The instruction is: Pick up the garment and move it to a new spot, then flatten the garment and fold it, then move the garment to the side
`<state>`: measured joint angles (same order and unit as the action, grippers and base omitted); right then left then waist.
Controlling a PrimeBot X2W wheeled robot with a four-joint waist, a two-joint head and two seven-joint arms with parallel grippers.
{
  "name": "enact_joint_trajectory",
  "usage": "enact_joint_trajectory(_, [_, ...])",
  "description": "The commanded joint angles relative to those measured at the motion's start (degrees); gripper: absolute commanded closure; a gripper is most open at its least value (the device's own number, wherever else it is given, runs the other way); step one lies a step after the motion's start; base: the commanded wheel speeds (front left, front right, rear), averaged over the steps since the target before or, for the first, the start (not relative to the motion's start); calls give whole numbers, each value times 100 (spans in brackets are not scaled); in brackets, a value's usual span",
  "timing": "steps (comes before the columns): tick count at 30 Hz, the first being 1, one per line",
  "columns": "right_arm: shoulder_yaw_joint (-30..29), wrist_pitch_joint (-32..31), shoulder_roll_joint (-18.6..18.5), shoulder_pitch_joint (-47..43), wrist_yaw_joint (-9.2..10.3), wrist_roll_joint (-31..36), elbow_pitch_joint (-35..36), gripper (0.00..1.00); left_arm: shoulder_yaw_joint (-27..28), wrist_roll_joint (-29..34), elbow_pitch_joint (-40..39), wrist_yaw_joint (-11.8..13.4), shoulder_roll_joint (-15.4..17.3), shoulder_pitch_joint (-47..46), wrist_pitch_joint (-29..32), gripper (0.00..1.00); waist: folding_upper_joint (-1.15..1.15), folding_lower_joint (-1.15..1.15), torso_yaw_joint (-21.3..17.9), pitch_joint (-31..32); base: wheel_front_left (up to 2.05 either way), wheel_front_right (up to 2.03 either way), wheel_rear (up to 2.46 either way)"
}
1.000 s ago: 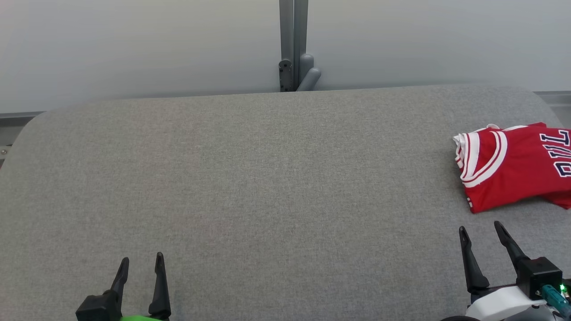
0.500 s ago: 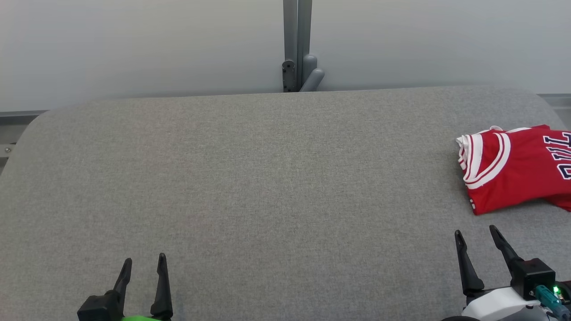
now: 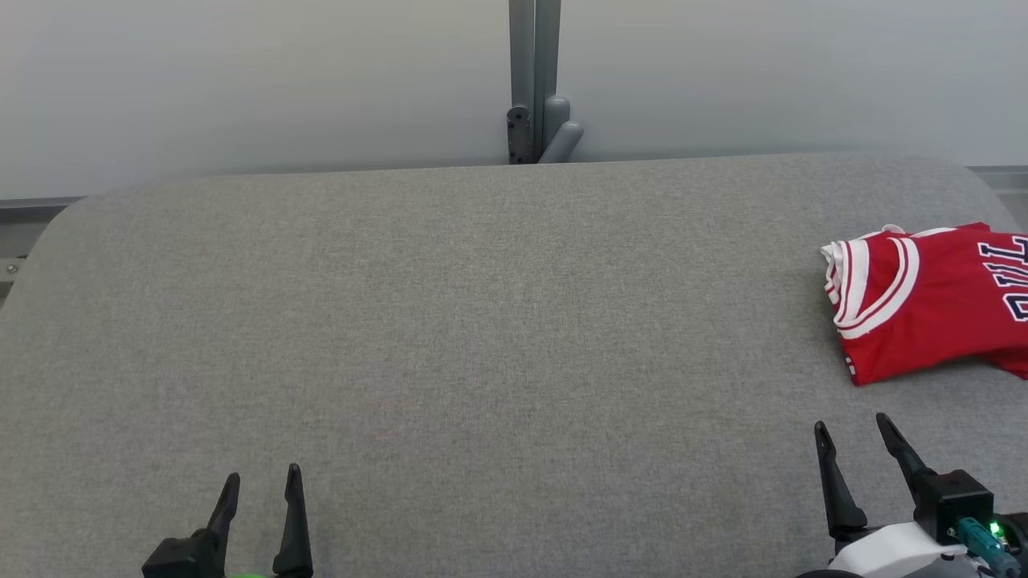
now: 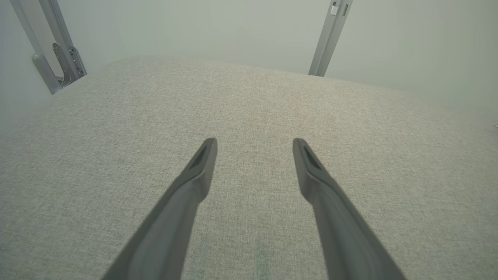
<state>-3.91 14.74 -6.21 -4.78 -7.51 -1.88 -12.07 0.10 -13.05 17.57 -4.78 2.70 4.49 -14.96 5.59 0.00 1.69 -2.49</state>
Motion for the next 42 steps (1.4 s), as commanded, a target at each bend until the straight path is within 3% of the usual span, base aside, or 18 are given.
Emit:
enact_joint_trajectory(1, [-7, 20, -56, 84, 0, 19, 106, 0, 30, 3, -87, -10, 18, -110, -11, 0, 0, 0, -3, -5, 0, 0, 0])
enact_joint_trajectory(3, [9, 20, -63, 92, 1, 20, 133, 0, 31, 4, -91, -14, 19, -120, -11, 0, 0, 0, -6, -11, 0, 0, 0])
enact_joint_trajectory(4, [14, -1, 0, 2, 0, -2, 5, 100, 0, -2, 5, 0, 0, -9, 1, 100, 0, 0, -6, -12, 0, 0, 0])
enact_joint_trajectory(10, [49, -18, 99, -75, 0, -27, -298, 100, -9, -25, 321, -1, -20, 100, 41, 100, 0, 0, -9, -15, 0, 0, 0])
enact_joint_trajectory(16, [-12, -221, 117, 97, 0, -761, -355, 100, 93, -663, 313, 2, -16, -75, 253, 100, -11, 0, -16, -13, 0, 0, 0])
enact_joint_trajectory(22, [-26, -375, 134, 227, 0, -1464, -380, 100, 135, -1284, 221, 27, -13, -176, 406, 100, 0, 0, -24, -39, 0, 0, 0])
enact_joint_trajectory(42, [-77, -807, 184, 592, 1, -3388, -440, 100, 283, -2974, -17, 90, -2, -480, 847, 100, 0, 0, -49, -83, 0, 0, 0])
